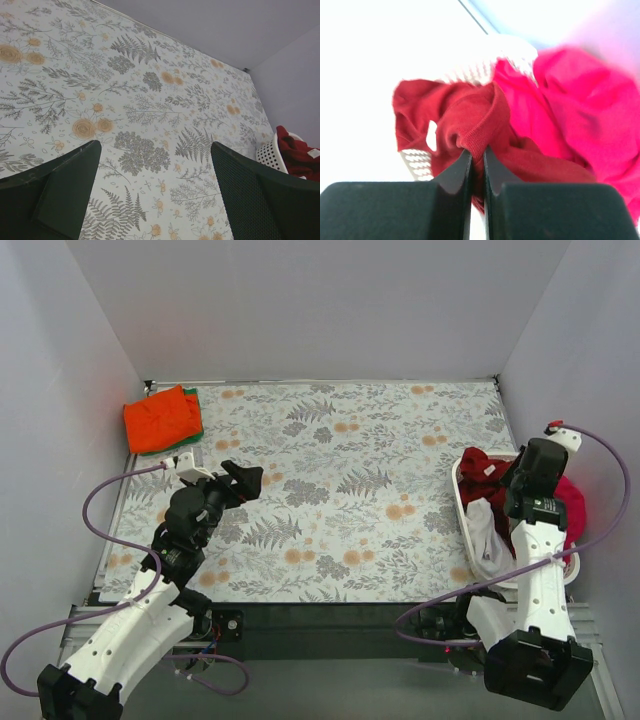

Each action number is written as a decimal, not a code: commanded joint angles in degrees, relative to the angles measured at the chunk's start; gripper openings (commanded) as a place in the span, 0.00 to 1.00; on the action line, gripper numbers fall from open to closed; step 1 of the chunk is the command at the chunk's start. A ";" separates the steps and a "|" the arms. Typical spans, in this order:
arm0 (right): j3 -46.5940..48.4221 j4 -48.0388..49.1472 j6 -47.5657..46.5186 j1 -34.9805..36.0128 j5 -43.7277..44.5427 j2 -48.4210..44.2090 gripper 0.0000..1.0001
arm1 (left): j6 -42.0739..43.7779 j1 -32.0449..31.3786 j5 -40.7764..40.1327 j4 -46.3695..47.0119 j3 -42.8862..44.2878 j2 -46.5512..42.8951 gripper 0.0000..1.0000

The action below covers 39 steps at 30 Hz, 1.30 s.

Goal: Fold and stack the t-shirts
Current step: Grab the tshirt from the pile, then move the tshirt to the center of the board

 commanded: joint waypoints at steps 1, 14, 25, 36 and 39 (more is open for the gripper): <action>11.05 1.73 -1.58 -0.12 -3.51 0.98 0.01 | 0.86 -0.39 -2.00 -0.22 0.29 -0.28 0.84; 46.22 3.03 -0.79 0.66 -34.59 13.81 0.01 | 2.62 -0.39 -10.09 -1.44 6.26 9.46 0.89; 64.85 10.51 -0.35 21.22 -43.33 23.82 0.01 | 6.84 -0.30 -16.06 -0.92 15.14 15.27 0.98; 64.37 11.92 -4.73 41.25 -42.02 28.06 0.01 | 9.12 -0.12 -17.38 -2.68 20.25 15.02 0.98; 54.63 12.79 -5.62 43.55 -35.62 26.75 0.01 | 8.86 -0.12 -18.00 -2.42 19.28 12.65 0.98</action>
